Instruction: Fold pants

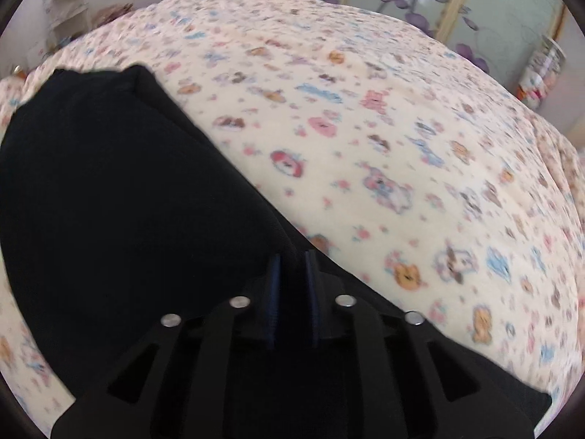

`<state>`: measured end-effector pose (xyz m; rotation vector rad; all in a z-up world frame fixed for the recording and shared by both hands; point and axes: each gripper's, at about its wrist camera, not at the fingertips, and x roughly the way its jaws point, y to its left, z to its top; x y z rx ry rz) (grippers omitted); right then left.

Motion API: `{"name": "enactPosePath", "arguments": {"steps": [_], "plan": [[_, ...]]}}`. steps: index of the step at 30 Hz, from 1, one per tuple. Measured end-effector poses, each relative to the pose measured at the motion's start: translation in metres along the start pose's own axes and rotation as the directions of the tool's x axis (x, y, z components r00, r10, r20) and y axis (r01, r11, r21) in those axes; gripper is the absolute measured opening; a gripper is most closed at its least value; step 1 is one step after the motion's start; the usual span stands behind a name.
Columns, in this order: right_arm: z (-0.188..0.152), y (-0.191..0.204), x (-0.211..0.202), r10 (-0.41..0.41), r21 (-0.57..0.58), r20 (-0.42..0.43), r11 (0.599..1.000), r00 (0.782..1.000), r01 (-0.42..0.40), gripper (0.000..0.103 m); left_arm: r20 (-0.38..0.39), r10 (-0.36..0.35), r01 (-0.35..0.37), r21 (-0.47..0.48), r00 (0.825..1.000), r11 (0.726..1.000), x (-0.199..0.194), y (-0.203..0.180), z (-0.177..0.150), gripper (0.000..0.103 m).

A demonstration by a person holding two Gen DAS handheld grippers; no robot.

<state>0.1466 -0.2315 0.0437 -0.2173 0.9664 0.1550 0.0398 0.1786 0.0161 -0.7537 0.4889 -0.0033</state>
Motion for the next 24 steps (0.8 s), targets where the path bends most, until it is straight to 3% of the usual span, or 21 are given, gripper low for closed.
{"name": "enactPosePath", "arguments": {"steps": [2, 4, 5, 6, 7, 10, 13, 14, 15, 16, 17, 18, 19, 20, 22, 24], "plan": [[0.005, -0.002, -0.018, 0.015, 0.051, 0.048, 0.999, 0.999, -0.018, 0.021, 0.037, -0.032, 0.034, -0.036, 0.999, 0.999, -0.01, 0.006, 0.006, 0.101], [0.017, 0.002, -0.04, 0.12, 0.12, 0.143, 0.983, 0.982, -0.138, 0.024, 0.089, -0.06, 0.067, -0.078, 0.994, 0.995, -0.019, 0.013, 0.013, 0.101], [0.024, 0.007, -0.045, 0.174, 0.147, 0.179, 0.969, 0.968, -0.201, 0.039, 0.104, -0.069, 0.078, -0.089, 0.992, 0.993, -0.021, 0.015, 0.017, 0.101], [0.035, 0.016, -0.048, 0.249, 0.182, 0.21, 0.94, 0.945, -0.288, 0.07, 0.114, -0.082, 0.094, -0.098, 0.99, 0.991, -0.022, 0.016, 0.021, 0.101], [0.046, 0.026, -0.045, 0.323, 0.212, 0.228, 0.904, 0.919, -0.37, 0.079, 0.115, -0.11, 0.123, -0.11, 0.987, 0.986, -0.02, 0.018, 0.028, 0.101], [0.072, 0.062, -0.023, 0.486, 0.24, 0.246, 0.808, 0.839, -0.538, 0.078, 0.1, -0.176, 0.19, -0.154, 0.979, 0.97, -0.014, 0.026, 0.046, 0.101], [0.084, 0.087, 0.018, 0.577, 0.337, 0.203, 0.717, 0.791, -0.61, 0.076, 0.054, -0.228, 0.234, -0.193, 0.972, 0.953, -0.003, 0.037, 0.056, 0.101], [0.083, 0.09, 0.03, 0.585, 0.374, 0.178, 0.704, 0.792, -0.604, 0.074, 0.035, -0.247, 0.249, -0.202, 0.968, 0.947, 0.0, 0.04, 0.057, 0.101], [0.079, 0.09, 0.05, 0.551, 0.433, 0.134, 0.715, 0.823, -0.549, 0.064, 0.015, -0.269, 0.266, -0.208, 0.963, 0.941, 0.004, 0.042, 0.059, 0.101], [0.074, 0.085, 0.06, 0.527, 0.467, 0.12, 0.718, 0.841, -0.516, 0.053, -0.01, -0.294, 0.285, -0.211, 0.956, 0.935, 0.009, 0.042, 0.06, 0.101], [0.066, 0.075, 0.07, 0.53, 0.517, 0.132, 0.684, 0.838, -0.514, 0.036, -0.028, -0.319, 0.306, -0.213, 0.947, 0.928, 0.012, 0.043, 0.062, 0.101], [0.06, 0.067, 0.073, 0.549, 0.553, 0.162, 0.638, 0.82, -0.536, 0.032, -0.036, -0.334, 0.319, -0.216, 0.942, 0.923, 0.013, 0.043, 0.062, 0.101], [0.054, 0.06, 0.073, 0.569, 0.575, 0.191, 0.596, 0.8, -0.561, 0.032, -0.042, -0.351, 0.334, -0.22, 0.935, 0.917, 0.015, 0.043, 0.063, 0.101], [0.047, 0.054, 0.064, 0.546, 0.573, 0.201, 0.608, 0.813, -0.55, 0.033, -0.046, -0.369, 0.35, -0.225, 0.928, 0.909, 0.017, 0.044, 0.064, 0.101], [0.039, 0.052, 0.038, 0.491, 0.523, 0.209, 0.674, 0.846, -0.521, 0.039, -0.06, -0.405, 0.383, -0.227, 0.912, 0.895, 0.023, 0.041, 0.067, 0.101], [0.023, 0.048, 0.007, 0.465, 0.481, 0.249, 0.702, 0.85, -0.525, 0.053, -0.102, -0.387, 0.36, -0.209, 0.917, 0.909, 0.033, 0.035, 0.068, 0.101]]}}
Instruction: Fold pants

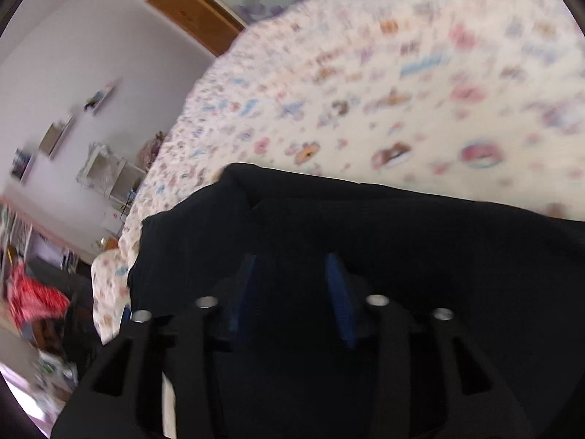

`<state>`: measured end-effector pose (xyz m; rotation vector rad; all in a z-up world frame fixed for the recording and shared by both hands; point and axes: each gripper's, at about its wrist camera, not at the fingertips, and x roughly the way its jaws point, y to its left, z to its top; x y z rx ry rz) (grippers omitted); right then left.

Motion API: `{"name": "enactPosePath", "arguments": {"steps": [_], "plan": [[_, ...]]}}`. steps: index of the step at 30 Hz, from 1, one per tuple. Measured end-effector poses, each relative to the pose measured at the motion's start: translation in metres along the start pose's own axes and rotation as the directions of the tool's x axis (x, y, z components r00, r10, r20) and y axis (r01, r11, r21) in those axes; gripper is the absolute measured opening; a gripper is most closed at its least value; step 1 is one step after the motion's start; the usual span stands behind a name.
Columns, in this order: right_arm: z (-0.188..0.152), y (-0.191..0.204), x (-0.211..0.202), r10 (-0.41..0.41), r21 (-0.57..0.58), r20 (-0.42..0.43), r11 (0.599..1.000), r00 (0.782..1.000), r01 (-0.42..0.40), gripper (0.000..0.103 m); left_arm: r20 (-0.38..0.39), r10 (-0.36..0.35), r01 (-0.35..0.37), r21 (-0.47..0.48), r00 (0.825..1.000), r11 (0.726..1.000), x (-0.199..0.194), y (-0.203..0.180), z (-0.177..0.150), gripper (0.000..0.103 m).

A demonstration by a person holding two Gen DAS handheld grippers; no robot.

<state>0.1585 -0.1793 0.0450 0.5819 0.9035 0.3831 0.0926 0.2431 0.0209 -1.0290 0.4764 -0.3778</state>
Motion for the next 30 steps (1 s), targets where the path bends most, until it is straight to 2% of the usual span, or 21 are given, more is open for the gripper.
{"name": "enactPosePath", "arguments": {"steps": [3, 5, 6, 7, 9, 11, 12, 13, 17, 19, 22, 25, 27, 28, 30], "plan": [[-0.021, -0.008, -0.06, -0.015, 0.0, 0.099, 1.0, 0.995, 0.015, 0.053, -0.05, 0.123, -0.123, 0.006, 0.991, 0.992, 0.015, 0.004, -0.006, 0.101], [-0.029, -0.026, -0.098, -0.048, 0.054, 0.17, 0.998, 0.984, 0.039, 0.053, -0.053, 0.153, -0.151, 0.045, 0.987, 0.987, 0.016, 0.003, -0.009, 0.101], [-0.039, -0.042, -0.126, -0.078, 0.108, 0.225, 0.993, 0.971, 0.055, 0.053, -0.052, 0.166, -0.162, 0.065, 0.985, 0.985, 0.016, 0.0, -0.011, 0.101], [-0.05, -0.06, -0.157, -0.125, 0.171, 0.281, 0.982, 0.952, 0.078, 0.053, -0.046, 0.192, -0.187, 0.095, 0.98, 0.978, 0.016, -0.004, -0.015, 0.101], [-0.072, -0.091, -0.211, -0.239, 0.28, 0.366, 0.95, 0.899, 0.139, 0.053, -0.038, 0.223, -0.215, 0.142, 0.974, 0.966, 0.016, -0.009, -0.021, 0.101], [-0.099, -0.125, -0.265, -0.389, 0.411, 0.418, 0.887, 0.821, 0.21, 0.053, -0.029, 0.24, -0.231, 0.174, 0.97, 0.957, 0.016, -0.01, -0.025, 0.101], [-0.108, -0.137, -0.281, -0.435, 0.462, 0.423, 0.858, 0.795, 0.224, 0.053, -0.025, 0.244, -0.236, 0.183, 0.969, 0.954, 0.016, -0.01, -0.027, 0.101], [-0.123, -0.157, -0.304, -0.495, 0.541, 0.425, 0.81, 0.758, 0.226, 0.053, -0.021, 0.247, -0.239, 0.189, 0.969, 0.952, 0.016, -0.011, -0.027, 0.101], [-0.156, -0.199, -0.344, -0.616, 0.681, 0.385, 0.692, 0.687, 0.24, 0.053, -0.005, 0.245, -0.24, 0.192, 0.969, 0.952, 0.015, -0.006, -0.027, 0.101], [-0.165, -0.211, -0.346, -0.62, 0.715, 0.382, 0.668, 0.685, 0.205, 0.053, 0.004, 0.247, -0.243, 0.201, 0.969, 0.949, 0.015, -0.006, -0.028, 0.101], [-0.167, -0.226, -0.34, -0.597, 0.742, 0.374, 0.651, 0.71, 0.156, 0.053, 0.011, 0.253, -0.25, 0.219, 0.967, 0.943, 0.015, -0.007, -0.031, 0.101], [-0.158, -0.232, -0.328, -0.544, 0.711, 0.438, 0.696, 0.716, 0.094, 0.053, 0.015, 0.255, -0.251, 0.23, 0.967, 0.94, 0.015, -0.007, -0.032, 0.101], [-0.151, -0.231, -0.323, -0.527, 0.691, 0.453, 0.717, 0.72, 0.09, 0.053, 0.017, 0.255, -0.252, 0.232, 0.967, 0.939, 0.016, -0.006, -0.031, 0.101], [-0.148, -0.234, -0.319, -0.53, 0.698, 0.426, 0.708, 0.733, 0.106, 0.053, 0.017, 0.255, -0.252, 0.233, 0.967, 0.939, 0.016, -0.006, -0.032, 0.101], [-0.152, -0.241, -0.315, -0.545, 0.732, 0.342, 0.665, 0.766, 0.147, 0.052, 0.018, 0.259, -0.256, 0.236, 0.966, 0.937, 0.016, -0.006, -0.033, 0.101]]}}
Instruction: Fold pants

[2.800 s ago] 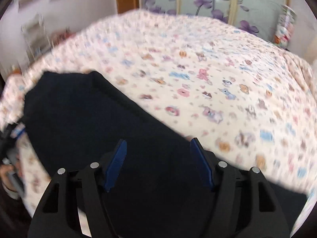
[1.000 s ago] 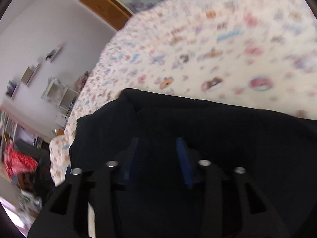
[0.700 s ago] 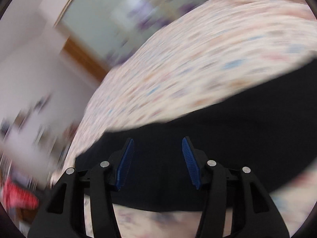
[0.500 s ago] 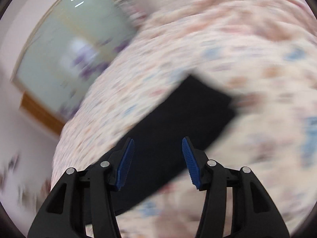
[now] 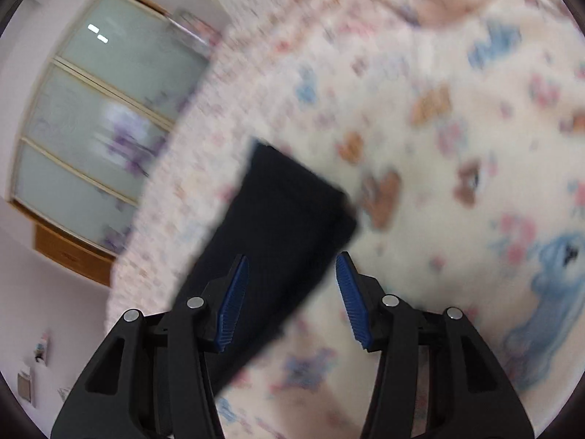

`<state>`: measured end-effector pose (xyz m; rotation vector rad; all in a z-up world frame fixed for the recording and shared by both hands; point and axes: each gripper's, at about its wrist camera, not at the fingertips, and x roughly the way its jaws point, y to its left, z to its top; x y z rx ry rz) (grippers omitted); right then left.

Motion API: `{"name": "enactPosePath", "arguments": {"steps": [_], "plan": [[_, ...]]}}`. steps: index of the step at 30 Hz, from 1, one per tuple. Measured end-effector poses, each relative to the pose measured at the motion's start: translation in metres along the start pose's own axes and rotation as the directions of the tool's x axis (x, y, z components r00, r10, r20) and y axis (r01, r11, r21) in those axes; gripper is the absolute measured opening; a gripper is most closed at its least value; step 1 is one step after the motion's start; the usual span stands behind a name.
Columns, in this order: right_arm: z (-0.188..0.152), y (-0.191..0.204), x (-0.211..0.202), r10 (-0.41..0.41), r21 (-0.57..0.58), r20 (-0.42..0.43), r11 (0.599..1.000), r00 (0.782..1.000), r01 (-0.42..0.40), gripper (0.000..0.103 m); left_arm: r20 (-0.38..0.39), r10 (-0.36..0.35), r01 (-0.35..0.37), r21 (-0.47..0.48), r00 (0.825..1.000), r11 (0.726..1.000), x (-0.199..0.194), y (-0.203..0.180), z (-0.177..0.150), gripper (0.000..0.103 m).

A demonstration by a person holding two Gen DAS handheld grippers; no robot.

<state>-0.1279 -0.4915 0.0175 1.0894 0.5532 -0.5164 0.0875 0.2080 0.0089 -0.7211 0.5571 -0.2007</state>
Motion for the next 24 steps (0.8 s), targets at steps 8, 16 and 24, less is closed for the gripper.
{"name": "enactPosePath", "arguments": {"steps": [8, 16, 24], "plan": [[0.004, -0.013, 0.003, 0.045, 0.063, 0.065, 0.997, 0.997, -0.049, 0.052, 0.0, 0.009, -0.009, 0.007, 1.0, 1.0, 0.001, -0.002, 0.0, 0.101], [0.005, -0.032, 0.006, 0.057, 0.182, 0.121, 0.98, 0.991, -0.078, 0.013, 0.0, 0.008, -0.008, 0.007, 1.0, 1.0, 0.002, -0.002, 0.0, 0.101], [-0.016, 0.056, -0.036, 0.198, -0.149, 0.204, 0.974, 0.959, -0.169, 0.01, 0.002, -0.002, 0.002, -0.003, 1.0, 1.0, 0.001, -0.003, 0.0, 0.101]]}}
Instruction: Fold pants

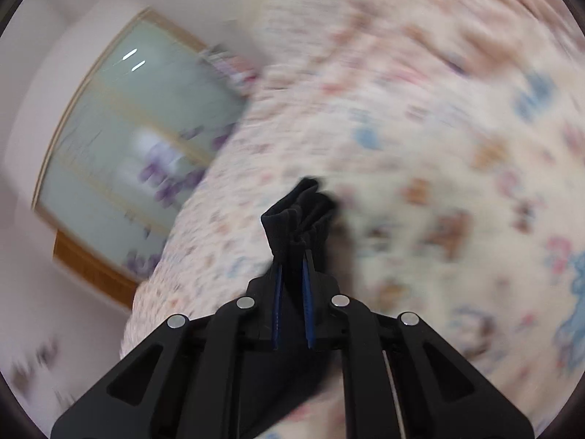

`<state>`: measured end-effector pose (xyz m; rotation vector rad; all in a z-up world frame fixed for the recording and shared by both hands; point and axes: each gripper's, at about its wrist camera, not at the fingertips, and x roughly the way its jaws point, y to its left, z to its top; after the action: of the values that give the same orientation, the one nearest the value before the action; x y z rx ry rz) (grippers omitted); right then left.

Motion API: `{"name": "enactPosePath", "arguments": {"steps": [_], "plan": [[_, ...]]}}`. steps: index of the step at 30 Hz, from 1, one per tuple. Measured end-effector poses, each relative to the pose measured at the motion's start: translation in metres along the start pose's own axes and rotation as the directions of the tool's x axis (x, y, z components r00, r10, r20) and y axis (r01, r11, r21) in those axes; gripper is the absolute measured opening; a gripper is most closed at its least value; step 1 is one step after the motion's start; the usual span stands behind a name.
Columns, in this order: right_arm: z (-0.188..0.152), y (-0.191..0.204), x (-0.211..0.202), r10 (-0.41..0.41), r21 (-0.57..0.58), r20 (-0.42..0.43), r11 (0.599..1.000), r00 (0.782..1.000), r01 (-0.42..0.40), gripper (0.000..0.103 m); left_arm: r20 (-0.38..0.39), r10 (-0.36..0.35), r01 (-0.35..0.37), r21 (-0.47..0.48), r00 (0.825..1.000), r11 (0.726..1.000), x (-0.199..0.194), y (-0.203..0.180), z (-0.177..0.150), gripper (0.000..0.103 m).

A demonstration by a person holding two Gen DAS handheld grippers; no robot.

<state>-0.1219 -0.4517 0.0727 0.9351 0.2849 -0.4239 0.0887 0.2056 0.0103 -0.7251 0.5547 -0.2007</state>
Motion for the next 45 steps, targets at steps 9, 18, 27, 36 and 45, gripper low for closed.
{"name": "enactPosePath", "arguments": {"steps": [9, 18, 27, 36, 45], "plan": [[-0.092, 0.187, 0.017, 0.249, -0.357, -0.19, 0.884, 0.95, -0.303, 0.01, 0.001, -0.007, 0.007, -0.006, 1.0, 1.0, 0.0, 0.002, 0.001, 0.101], [-0.291, 0.264, 0.083, 0.067, -0.595, -0.543, 0.672, 0.837, -0.44, 0.011, -0.002, -0.018, 0.018, -0.011, 1.0, 1.0, -0.003, 0.004, -0.001, 0.101], [-0.328, 0.268, 0.045, -0.029, -0.762, -0.554, 0.42, 0.832, -0.493, 0.046, -0.005, -0.028, 0.027, -0.031, 1.0, 0.999, -0.005, 0.005, -0.002, 0.101], [-0.337, 0.273, 0.062, -0.06, -0.824, -0.478, 0.375, 0.876, -0.424, 0.046, -0.005, -0.042, 0.042, -0.041, 0.999, 0.998, -0.007, 0.008, -0.001, 0.101], [-0.303, 0.251, 0.089, 0.026, -0.604, -0.59, 0.649, 0.807, -0.463, 0.018, -0.005, -0.049, 0.049, -0.053, 0.999, 0.997, -0.008, 0.008, -0.001, 0.101]]}}
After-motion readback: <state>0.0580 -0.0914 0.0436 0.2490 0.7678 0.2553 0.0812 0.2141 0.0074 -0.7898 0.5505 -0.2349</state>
